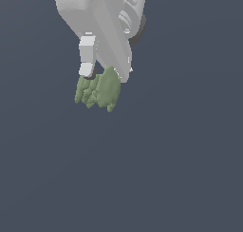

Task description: Pick up the object and move it to a goal position.

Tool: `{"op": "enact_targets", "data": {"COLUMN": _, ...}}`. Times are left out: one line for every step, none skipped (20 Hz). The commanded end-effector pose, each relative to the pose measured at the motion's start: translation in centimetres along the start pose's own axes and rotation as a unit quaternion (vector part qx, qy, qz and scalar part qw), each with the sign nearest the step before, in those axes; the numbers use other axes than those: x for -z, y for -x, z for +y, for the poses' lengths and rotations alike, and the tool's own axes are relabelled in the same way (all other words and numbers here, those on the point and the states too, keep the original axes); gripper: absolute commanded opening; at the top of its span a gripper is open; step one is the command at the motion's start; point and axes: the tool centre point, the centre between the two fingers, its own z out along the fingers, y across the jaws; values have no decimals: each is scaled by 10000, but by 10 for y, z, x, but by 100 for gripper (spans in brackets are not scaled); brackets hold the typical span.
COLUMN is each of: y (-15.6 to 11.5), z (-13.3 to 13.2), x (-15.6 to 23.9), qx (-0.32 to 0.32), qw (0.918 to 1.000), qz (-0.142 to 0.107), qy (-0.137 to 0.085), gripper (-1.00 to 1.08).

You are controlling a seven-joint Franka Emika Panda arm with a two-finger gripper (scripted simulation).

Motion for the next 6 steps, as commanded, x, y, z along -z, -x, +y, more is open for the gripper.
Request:
{"op": "enact_targets", "data": {"y": 0, "z": 3, "x": 3, "qx": -11, "qw": 10000, "qz": -6, "qy": 54, "gripper": -100}}
{"op": "enact_targets", "data": {"y": 0, "z": 4, "x": 4, "qx": -13, "qw": 10000, "qz": -8, "qy": 67, "gripper": -100}}
{"op": "enact_targets", "data": {"y": -1, "z": 5, "x": 5, "qx": -14, "qw": 10000, "qz": -10, "qy": 77, "gripper": -100}}
{"op": "enact_targets", "data": {"y": -1, "z": 5, "x": 5, "qx": -14, "qw": 10000, "qz": -11, "qy": 81, "gripper": -100}}
{"op": "enact_targets", "data": {"y": -1, "z": 5, "x": 5, "qx": -14, "qw": 10000, "qz": -12, "qy": 85, "gripper": -100}}
{"op": "enact_targets", "data": {"y": -1, "z": 5, "x": 5, "qx": -14, "qw": 10000, "qz": -12, "qy": 85, "gripper": -100}}
